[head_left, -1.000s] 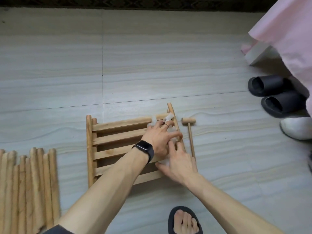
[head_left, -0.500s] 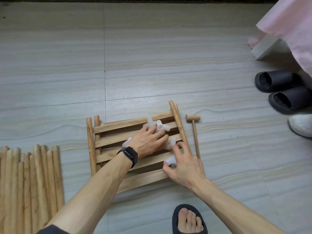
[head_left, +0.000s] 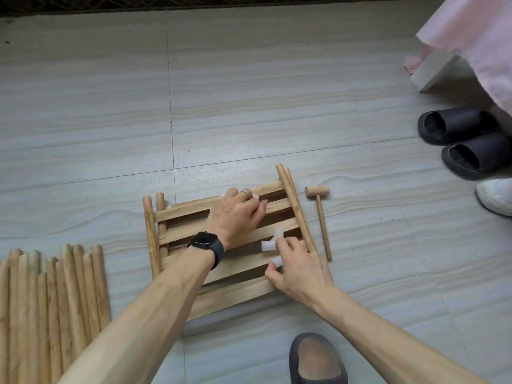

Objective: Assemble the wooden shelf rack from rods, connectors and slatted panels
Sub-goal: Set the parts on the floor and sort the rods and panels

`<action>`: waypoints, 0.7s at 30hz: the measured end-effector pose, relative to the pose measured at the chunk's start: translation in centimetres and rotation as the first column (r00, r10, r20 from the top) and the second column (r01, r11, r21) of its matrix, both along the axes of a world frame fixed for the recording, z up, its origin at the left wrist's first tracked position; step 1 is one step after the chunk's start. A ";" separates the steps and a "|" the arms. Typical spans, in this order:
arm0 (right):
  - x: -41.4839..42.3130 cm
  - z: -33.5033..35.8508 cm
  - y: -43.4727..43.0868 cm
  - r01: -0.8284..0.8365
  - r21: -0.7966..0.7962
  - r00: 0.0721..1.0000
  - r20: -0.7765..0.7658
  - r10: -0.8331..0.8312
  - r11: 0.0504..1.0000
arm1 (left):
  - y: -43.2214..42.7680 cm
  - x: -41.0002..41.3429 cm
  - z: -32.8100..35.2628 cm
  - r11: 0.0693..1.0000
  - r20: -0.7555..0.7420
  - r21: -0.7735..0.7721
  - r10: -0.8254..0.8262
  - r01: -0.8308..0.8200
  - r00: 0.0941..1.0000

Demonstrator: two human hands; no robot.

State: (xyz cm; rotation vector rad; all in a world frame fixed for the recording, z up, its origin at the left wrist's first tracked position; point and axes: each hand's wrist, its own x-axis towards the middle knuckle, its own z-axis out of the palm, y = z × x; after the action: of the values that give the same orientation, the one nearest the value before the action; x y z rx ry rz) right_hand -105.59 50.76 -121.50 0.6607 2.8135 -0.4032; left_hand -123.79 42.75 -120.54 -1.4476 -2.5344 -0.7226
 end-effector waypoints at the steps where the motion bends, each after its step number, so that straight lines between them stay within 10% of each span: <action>1: 0.1 0.1 0.0 0.025 -0.025 0.999 -0.039 -0.026 0.999 | 0.0 0.0 0.6 0.997 0.065 0.045 0.065 -0.068 0.996; 11: 0.7 1.5 0.1 0.245 -0.264 0.942 -0.164 -0.294 0.933 | -4.1 0.3 5.4 0.857 0.661 0.112 0.314 -0.502 0.682; 21: 2.0 3.0 -2.2 0.367 -0.232 0.924 -0.023 -0.382 0.901 | -13.5 2.7 8.1 0.579 0.861 0.140 0.328 -0.803 0.387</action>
State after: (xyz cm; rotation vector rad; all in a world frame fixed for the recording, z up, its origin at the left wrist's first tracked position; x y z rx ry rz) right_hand -103.64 48.51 -118.45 1.1581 2.6364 -0.8117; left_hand -121.13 29.21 -112.44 0.1551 -2.6215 -1.9935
